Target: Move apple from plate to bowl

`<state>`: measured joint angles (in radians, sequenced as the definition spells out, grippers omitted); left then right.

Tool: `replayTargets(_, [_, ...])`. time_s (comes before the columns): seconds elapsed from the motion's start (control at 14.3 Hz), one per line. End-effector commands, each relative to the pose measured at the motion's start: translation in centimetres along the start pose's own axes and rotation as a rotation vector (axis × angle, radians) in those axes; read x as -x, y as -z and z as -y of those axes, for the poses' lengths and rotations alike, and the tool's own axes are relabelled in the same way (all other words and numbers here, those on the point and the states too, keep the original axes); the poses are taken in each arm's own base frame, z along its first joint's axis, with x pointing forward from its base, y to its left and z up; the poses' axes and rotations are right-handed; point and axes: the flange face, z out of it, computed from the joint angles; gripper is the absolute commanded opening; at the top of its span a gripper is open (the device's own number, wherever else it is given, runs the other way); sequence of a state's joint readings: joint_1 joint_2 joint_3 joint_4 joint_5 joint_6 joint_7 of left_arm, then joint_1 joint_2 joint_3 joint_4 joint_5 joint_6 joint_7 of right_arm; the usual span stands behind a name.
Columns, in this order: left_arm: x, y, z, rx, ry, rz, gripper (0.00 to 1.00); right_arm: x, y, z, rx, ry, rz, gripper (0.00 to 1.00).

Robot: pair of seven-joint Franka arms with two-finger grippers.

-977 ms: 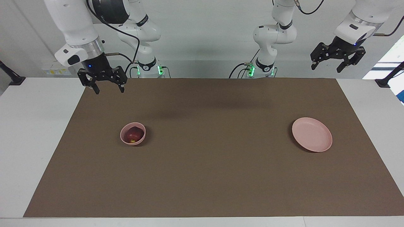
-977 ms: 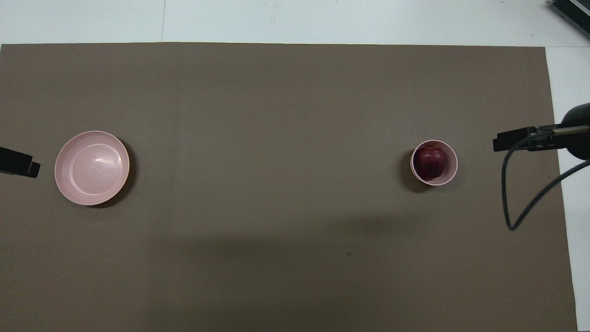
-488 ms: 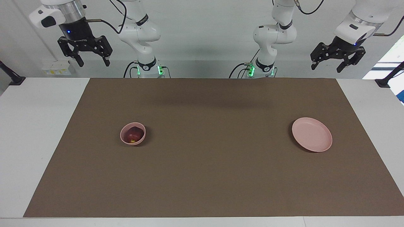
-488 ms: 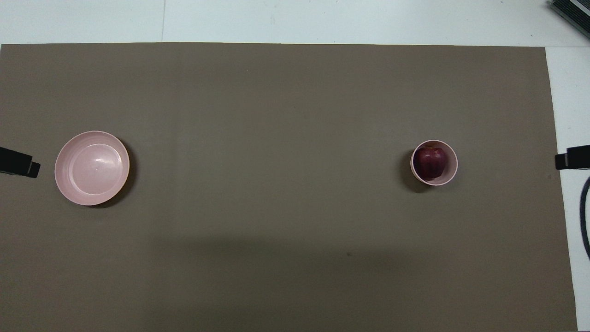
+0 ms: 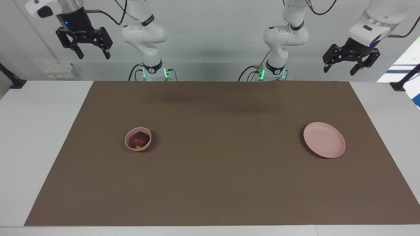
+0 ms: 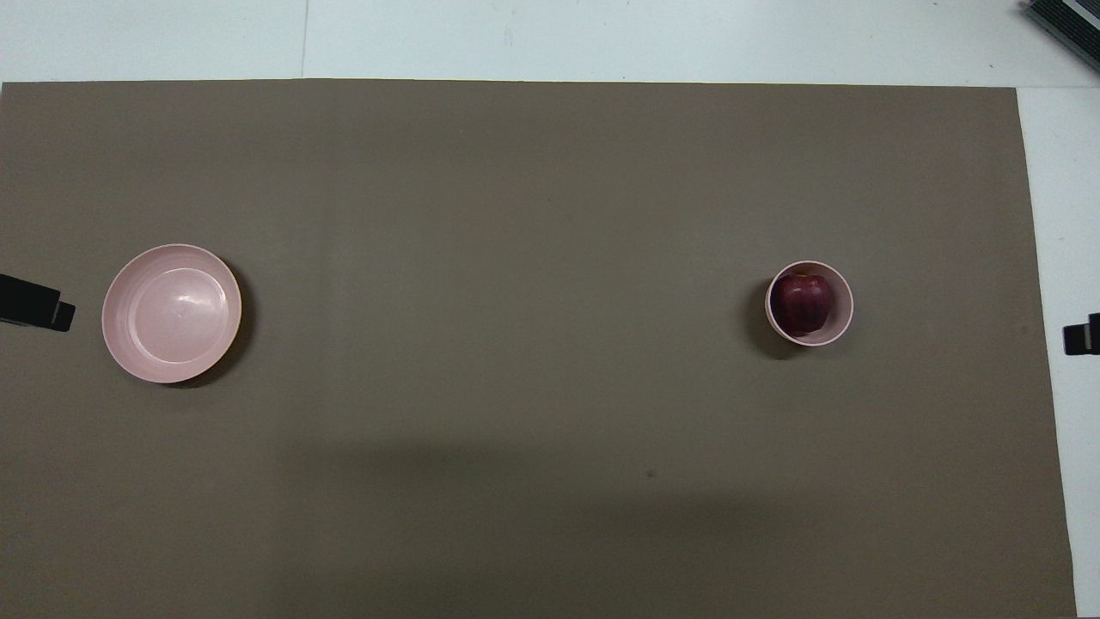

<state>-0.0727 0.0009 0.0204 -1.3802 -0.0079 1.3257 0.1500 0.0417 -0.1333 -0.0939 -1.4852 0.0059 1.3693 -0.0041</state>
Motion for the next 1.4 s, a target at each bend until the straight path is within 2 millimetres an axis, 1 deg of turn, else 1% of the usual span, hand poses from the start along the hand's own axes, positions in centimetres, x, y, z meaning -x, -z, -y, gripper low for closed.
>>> replayTargets(0.0, [0.6, 0.0, 0.0, -0.014, 0.004, 0.01, 1.0, 0.7, -0.7, 0.3, 0.016, -0.038, 0.01, 1.0])
replayTargets(0.35, [0.6, 0.0, 0.0, -0.012, 0.003, 0.011, 1.0, 0.6, -0.9, 0.2, 0.017, -0.033, 0.011, 1.0])
replayTargets(0.77, [0.5, -0.1, -0.2, -0.009, -0.002, 0.012, 1.0, 0.0, -1.2, 0.2, 0.017, -0.029, 0.002, 1.0])
replayTargets(0.84, [0.5, -0.1, -0.2, -0.009, -0.002, 0.011, 1.0, -0.2, -1.4, 0.5, 0.018, -0.021, -0.003, 1.0])
replayTargets(0.91, [0.5, -0.1, -0.2, -0.009, -0.002, 0.012, 1.0, -0.3, -1.3, 1.5, 0.022, -0.002, -0.007, 1.0])
replayTargets(0.98, [0.6, -0.1, -0.3, -0.009, -0.002, 0.012, 1.0, -0.3, -1.3, 1.5, 0.024, -0.001, -0.007, 1.0])
replayTargets(1.33, [0.7, -0.2, -0.2, -0.007, -0.006, 0.013, 1.0, -0.3, -1.4, 1.1, 0.028, 0.035, -0.004, 1.0])
